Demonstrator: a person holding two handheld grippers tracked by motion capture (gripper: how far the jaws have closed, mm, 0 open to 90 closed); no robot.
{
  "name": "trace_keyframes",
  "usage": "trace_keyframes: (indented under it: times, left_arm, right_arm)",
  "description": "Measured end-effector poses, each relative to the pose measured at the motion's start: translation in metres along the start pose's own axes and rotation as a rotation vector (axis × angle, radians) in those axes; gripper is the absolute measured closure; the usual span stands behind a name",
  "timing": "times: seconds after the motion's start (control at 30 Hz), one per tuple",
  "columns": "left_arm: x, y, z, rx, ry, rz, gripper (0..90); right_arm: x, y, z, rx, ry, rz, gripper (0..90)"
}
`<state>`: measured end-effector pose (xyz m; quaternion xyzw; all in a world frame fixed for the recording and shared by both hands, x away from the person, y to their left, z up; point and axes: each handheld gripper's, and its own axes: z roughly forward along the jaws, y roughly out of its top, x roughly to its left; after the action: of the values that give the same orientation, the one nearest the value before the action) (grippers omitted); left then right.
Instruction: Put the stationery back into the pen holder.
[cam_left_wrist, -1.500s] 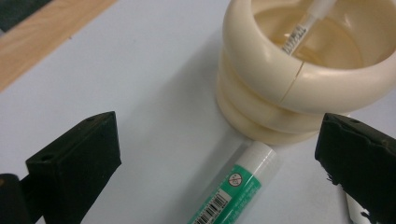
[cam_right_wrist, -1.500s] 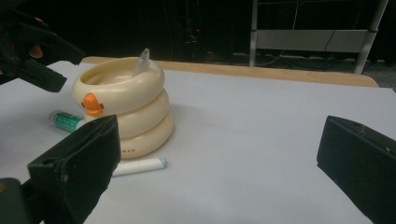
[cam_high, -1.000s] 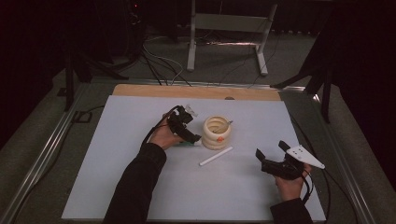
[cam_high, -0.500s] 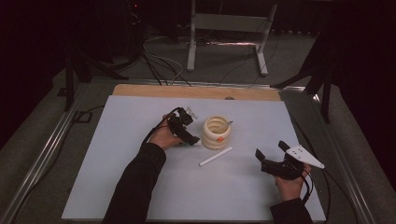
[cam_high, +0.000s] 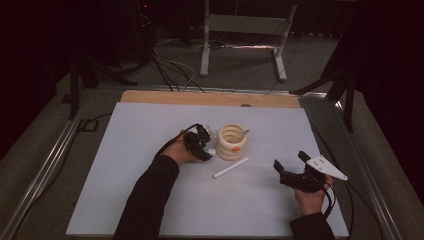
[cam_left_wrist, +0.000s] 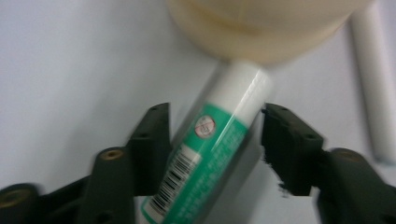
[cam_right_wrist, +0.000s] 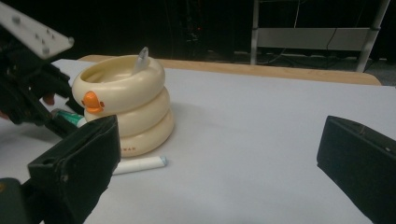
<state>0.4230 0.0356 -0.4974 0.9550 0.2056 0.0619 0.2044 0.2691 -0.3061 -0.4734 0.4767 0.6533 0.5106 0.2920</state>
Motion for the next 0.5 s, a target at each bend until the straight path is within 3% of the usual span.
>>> trace_keyframes:
  times: [0.13, 0.27, 0.5]
  left_arm:
    - [-0.0036, -0.0011, -0.0023, 0.003, -0.041, 0.031, 65.7]
    - [-0.0054, -0.0017, -0.004, 0.023, -0.067, 0.046, 66.4]
    - [-0.0039, -0.0071, -0.0077, 0.014, -0.083, 0.02, 66.5]
  right_arm:
    - [-0.0003, -0.0002, 0.0004, 0.001, -0.001, 0.0, 0.0]
    - [0.0004, -0.0003, 0.0006, 0.003, 0.0, -0.001, 0.0]
    - [-0.0004, -0.0003, 0.0004, 0.002, -0.001, 0.0, 0.0]
